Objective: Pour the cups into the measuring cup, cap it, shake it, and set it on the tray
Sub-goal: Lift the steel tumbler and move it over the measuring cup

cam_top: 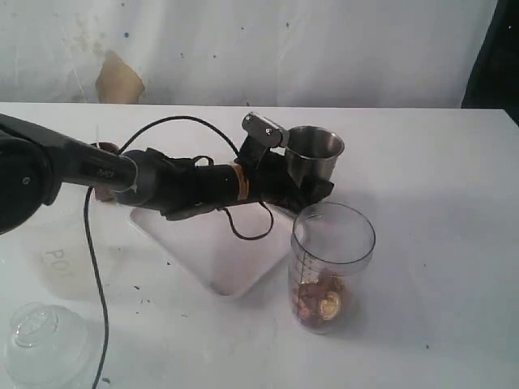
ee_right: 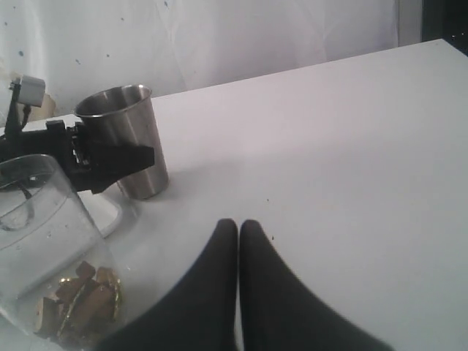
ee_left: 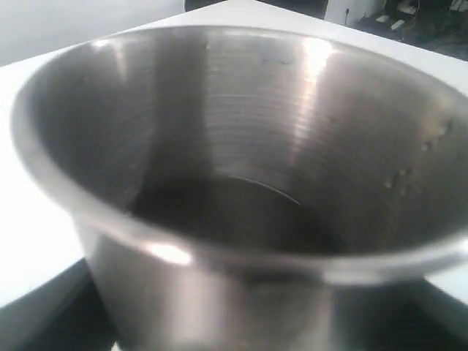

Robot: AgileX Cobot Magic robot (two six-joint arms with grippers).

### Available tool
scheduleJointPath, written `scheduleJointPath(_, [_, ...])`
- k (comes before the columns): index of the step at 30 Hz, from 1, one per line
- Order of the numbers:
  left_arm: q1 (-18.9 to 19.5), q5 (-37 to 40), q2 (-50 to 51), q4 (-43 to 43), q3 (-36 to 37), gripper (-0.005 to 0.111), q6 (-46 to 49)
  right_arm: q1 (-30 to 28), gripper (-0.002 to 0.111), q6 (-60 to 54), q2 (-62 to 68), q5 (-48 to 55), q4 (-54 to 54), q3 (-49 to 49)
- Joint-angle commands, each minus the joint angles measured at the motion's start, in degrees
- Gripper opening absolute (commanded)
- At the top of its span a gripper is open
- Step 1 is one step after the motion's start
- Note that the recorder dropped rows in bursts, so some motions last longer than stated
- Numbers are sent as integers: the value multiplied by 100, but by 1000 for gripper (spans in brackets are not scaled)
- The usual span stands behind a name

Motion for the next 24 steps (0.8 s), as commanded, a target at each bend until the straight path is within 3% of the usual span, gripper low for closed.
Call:
scheduleJointPath(1, [30, -70, -572, 848, -27, 0, -548, 20, 0, -48, -18, -86, -2, 5])
scheduleJointPath(4, [30, -106, -798, 1288, 48, 0, -782, 20, 0, -48, -18, -86, -2, 5])
scheduleJointPath(13, [305, -494, -2026, 1247, 1422, 0, -288, 20, 0, -48, -18, -63, -2, 5])
scheduleJointPath(24, [315, 550, -3809, 1916, 2938, 0, -13, 20, 0, -48, -18, -75, -2, 5])
